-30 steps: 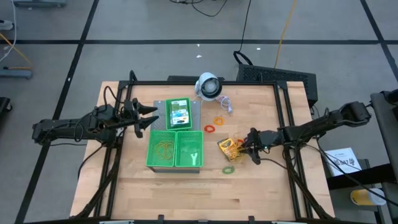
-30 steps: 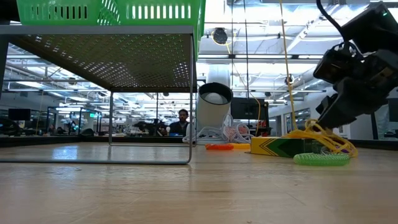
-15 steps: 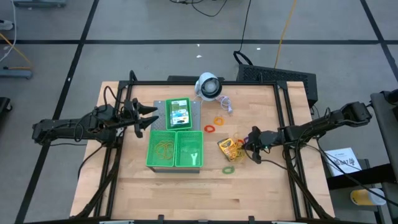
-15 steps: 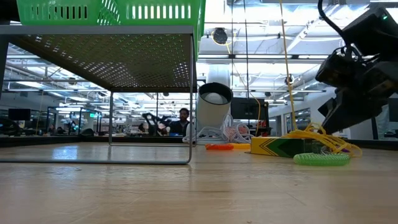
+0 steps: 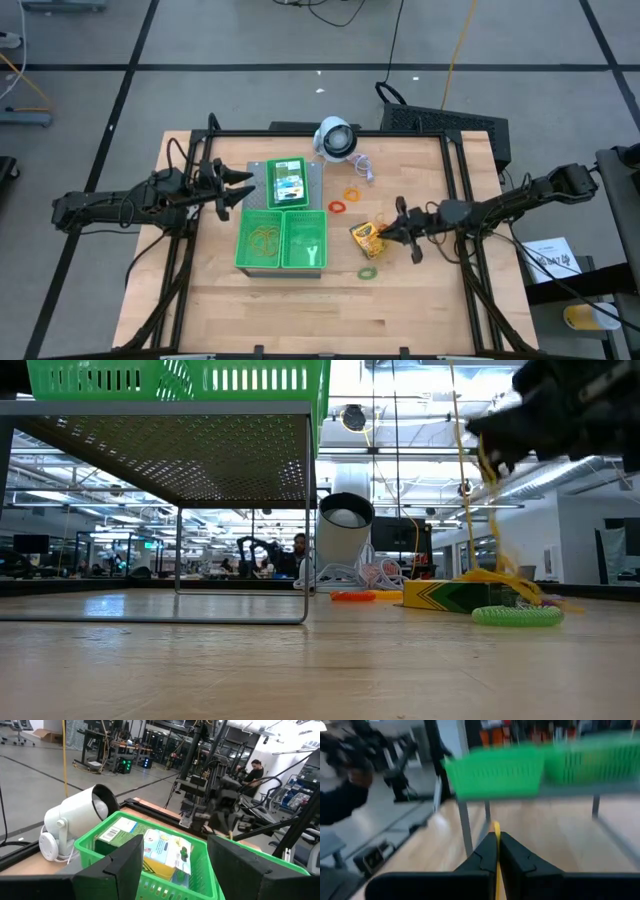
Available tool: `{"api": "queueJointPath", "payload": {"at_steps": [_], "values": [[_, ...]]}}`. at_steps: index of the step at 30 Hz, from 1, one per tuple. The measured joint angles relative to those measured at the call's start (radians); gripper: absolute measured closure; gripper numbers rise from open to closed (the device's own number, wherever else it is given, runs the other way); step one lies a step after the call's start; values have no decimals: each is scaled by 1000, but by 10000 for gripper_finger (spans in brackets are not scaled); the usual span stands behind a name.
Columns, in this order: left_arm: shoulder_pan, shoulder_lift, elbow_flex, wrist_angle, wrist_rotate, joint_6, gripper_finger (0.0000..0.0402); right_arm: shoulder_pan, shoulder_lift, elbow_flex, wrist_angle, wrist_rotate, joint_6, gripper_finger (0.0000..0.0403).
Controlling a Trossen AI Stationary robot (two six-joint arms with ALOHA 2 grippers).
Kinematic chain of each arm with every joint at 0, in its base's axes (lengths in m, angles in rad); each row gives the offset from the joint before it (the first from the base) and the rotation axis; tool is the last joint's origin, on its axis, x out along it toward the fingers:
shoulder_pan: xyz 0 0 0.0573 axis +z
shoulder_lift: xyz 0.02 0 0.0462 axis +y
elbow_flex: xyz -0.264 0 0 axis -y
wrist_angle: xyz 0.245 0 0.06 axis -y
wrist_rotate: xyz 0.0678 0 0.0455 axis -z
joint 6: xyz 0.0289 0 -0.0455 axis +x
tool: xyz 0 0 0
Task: Pick & Place Office Desk Supplies
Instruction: Put the yellow rubber band into the bottom left green basket on the shelf
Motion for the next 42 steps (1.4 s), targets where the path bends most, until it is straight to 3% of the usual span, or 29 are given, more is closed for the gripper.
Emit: {"api": "queueJointPath", "payload": {"at_steps": [8, 13, 19, 29, 42], "values": [[-11, 29, 0, 191, 61, -28, 172, 0, 0, 0, 226, -25, -131, 402], [-67, 167, 43, 300, 61, 7, 172, 0, 1, 0, 304, -25, -146, 402], [-134, 434, 219, 296, 70, 133, 172, 0, 28, 5, 428, -25, -193, 403], [-203, 798, 546, 175, 83, 235, 172, 0, 166, 158, 425, -24, -253, 403], [-254, 1128, 803, 188, 88, 331, 172, 0, 327, 366, 432, -25, -389, 403]]}}
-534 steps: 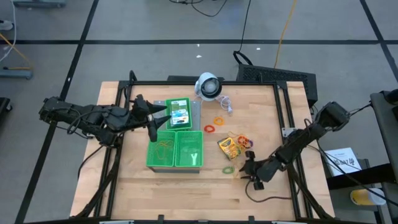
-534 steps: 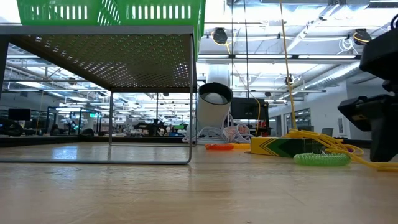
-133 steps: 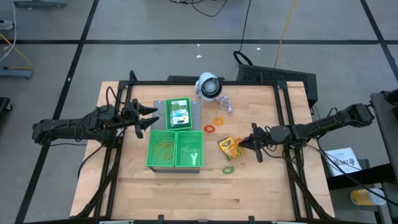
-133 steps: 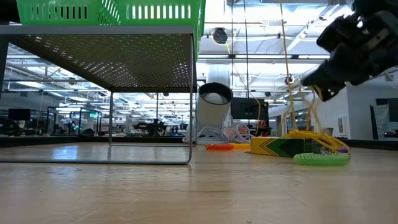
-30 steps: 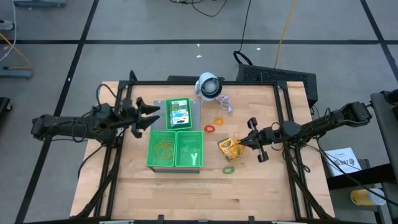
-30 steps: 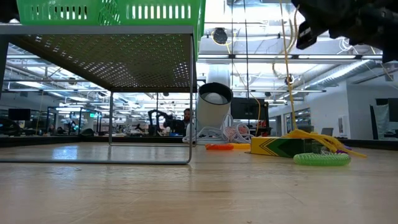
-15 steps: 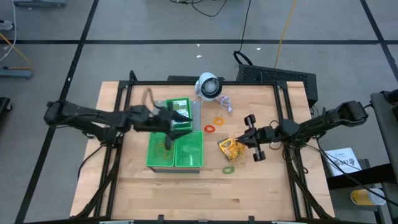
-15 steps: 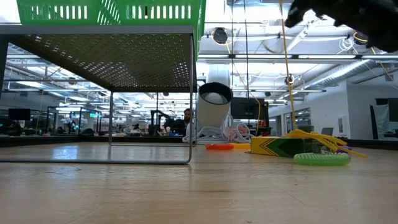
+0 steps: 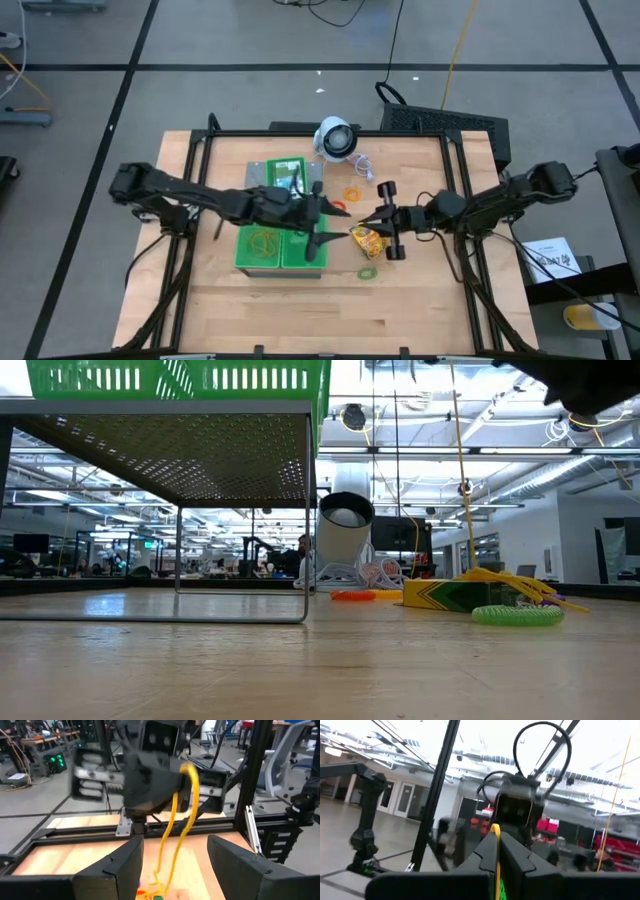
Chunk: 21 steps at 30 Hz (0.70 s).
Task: Pick & Place Office Desk Supplies
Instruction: Put the yellow rubber band into the bottom left green basket on the shelf
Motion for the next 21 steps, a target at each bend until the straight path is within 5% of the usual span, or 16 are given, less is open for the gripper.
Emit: {"api": "queueJointPath", "payload": {"at_steps": [14, 21], "values": [[1, 77, 61, 24, 0, 17, 181, 0, 48, 56, -16, 1, -46, 403], [1, 76, 61, 22, 0, 16, 297, 0, 48, 56, -18, 0, -45, 403]]}}
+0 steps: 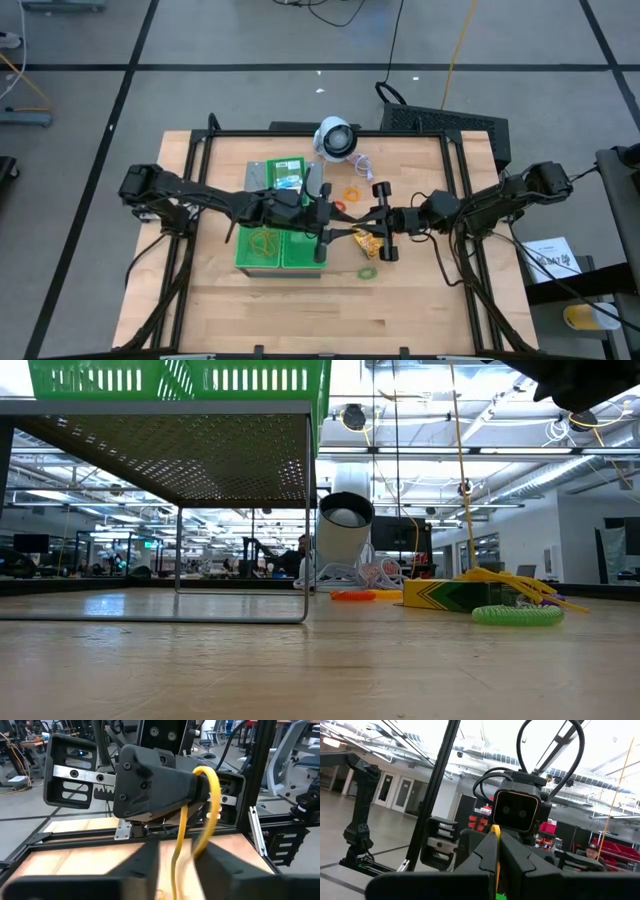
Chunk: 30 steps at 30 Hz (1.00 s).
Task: Pick & Place Office Desk Supplies
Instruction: Put the yellow rubber band into the bottom left green basket on the shelf
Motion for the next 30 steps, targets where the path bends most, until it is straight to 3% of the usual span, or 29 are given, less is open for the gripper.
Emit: {"api": "queueJointPath", "payload": {"at_steps": [5, 10, 17, 23, 30], "values": [[0, 0, 0, 12, 1, -1, 390, 0, 0, 0, -6, 0, 1, 403], [0, -44, 0, -7, 0, -1, 389, 0, -22, -13, -21, 2, 40, 383], [-28, -218, 0, -221, -44, -32, 393, 0, -188, -90, -164, 9, 120, 320], [-120, -368, 0, -489, -223, -164, 394, 0, -366, -208, -331, 7, 233, 278], [-307, -445, -15, -807, -625, -499, 396, 0, -528, -374, -270, 9, 265, 271]]}}
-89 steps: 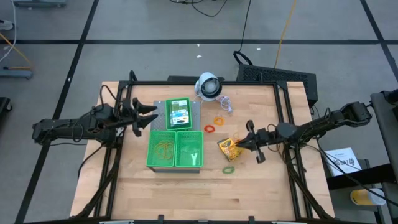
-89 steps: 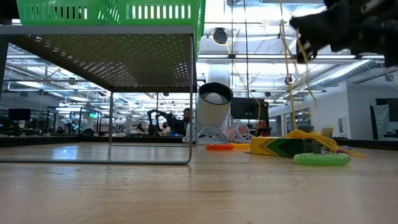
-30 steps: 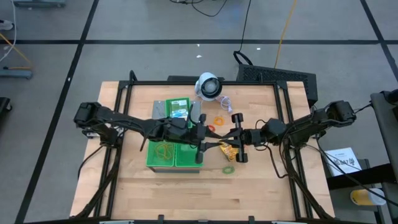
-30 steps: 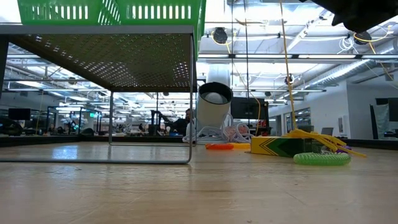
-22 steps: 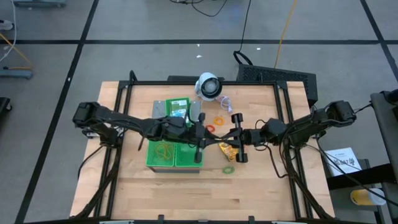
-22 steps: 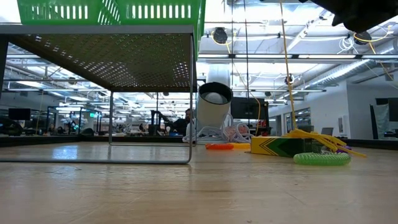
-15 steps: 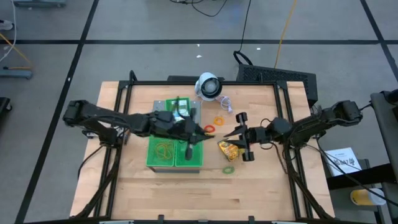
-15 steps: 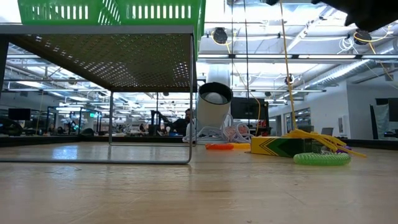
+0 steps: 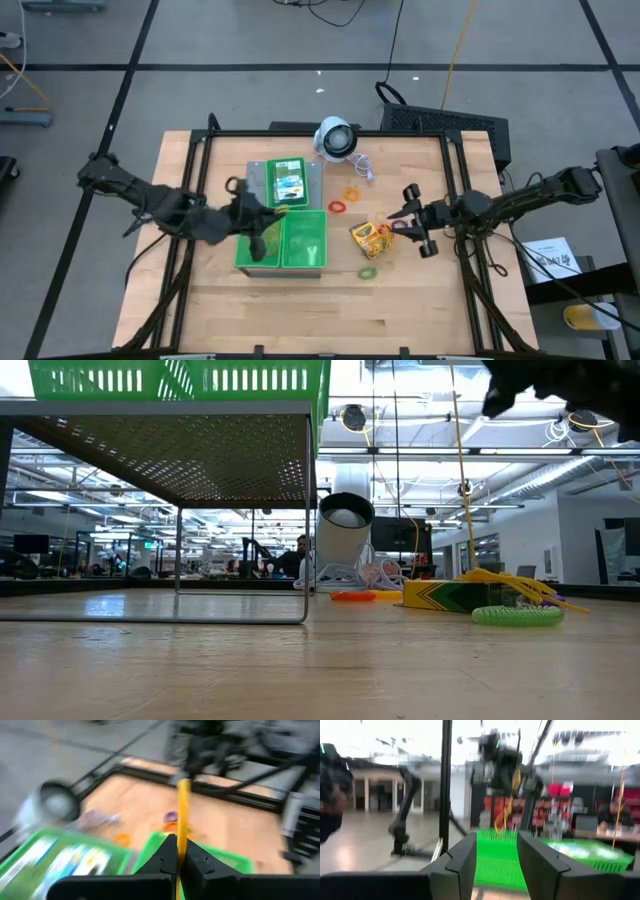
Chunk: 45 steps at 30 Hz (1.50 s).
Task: Pick & Place Office Desk Supplies
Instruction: Put the yellow rubber band into the bottom left green basket on the shelf
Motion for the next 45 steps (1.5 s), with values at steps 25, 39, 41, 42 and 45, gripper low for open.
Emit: {"api": "queueJointPath", "payload": {"at_steps": [25, 39, 41, 42, 45], "values": [[-151, -22, -187, -78, -213, -642, 311, 0, -77, -55, 32, -5, -18, 288], [-151, -22, -188, 12, -81, -563, 167, 0, -77, -54, 31, -6, -4, 287], [-151, -24, -188, 45, -71, -461, 162, 0, -77, -54, 32, -6, 8, 287], [-148, -30, -188, 58, -60, -415, 160, 0, -77, -54, 32, -6, 8, 287], [-139, -52, -188, 124, -37, -297, 158, 0, -77, -54, 32, -6, 9, 287]]}}
